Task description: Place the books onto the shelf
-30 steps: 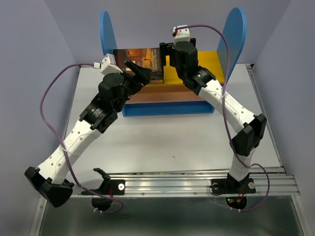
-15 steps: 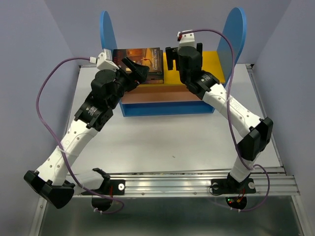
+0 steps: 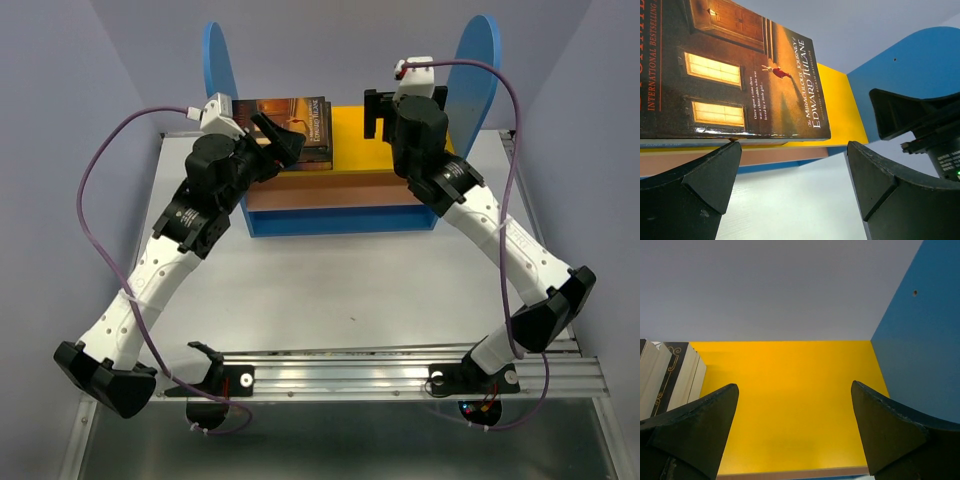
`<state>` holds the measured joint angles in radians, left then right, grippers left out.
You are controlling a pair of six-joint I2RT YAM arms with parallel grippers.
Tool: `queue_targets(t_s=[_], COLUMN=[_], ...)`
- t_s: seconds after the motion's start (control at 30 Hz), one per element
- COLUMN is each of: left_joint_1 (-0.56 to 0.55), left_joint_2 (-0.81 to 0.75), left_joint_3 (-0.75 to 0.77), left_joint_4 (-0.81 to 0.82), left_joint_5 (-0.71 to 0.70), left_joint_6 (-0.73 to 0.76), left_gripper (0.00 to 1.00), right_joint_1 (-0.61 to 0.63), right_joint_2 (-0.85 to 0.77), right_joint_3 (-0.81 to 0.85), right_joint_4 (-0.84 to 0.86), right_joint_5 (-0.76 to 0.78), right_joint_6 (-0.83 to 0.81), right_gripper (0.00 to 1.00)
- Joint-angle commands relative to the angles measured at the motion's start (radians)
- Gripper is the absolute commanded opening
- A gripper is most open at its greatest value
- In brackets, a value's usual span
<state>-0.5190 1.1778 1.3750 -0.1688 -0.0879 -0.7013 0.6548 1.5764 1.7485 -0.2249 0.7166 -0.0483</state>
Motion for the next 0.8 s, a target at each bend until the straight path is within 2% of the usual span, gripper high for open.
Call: queue_targets(t_s=[0.0,0.77], left_joint_1=[0.007,0.048], left_joint_2=[-0.012,0.006], left_joint_3=[0.044,0.044], left_joint_4=[0.038,0.051], left_joint_5=[0.036,0.054], left_joint_6=[0.028,0.023], left_gripper=[0.99,0.99], right_joint_1=[-0.004,-0.004], right_joint_2=[-0.061,-0.138], right_joint_3=[-0.015,-0.109], right_joint_4=[0.053,0.068], right_joint_5=[0.024,0.01], right_joint_6=[-0.001,0.018], right_gripper=[1.0,1.0])
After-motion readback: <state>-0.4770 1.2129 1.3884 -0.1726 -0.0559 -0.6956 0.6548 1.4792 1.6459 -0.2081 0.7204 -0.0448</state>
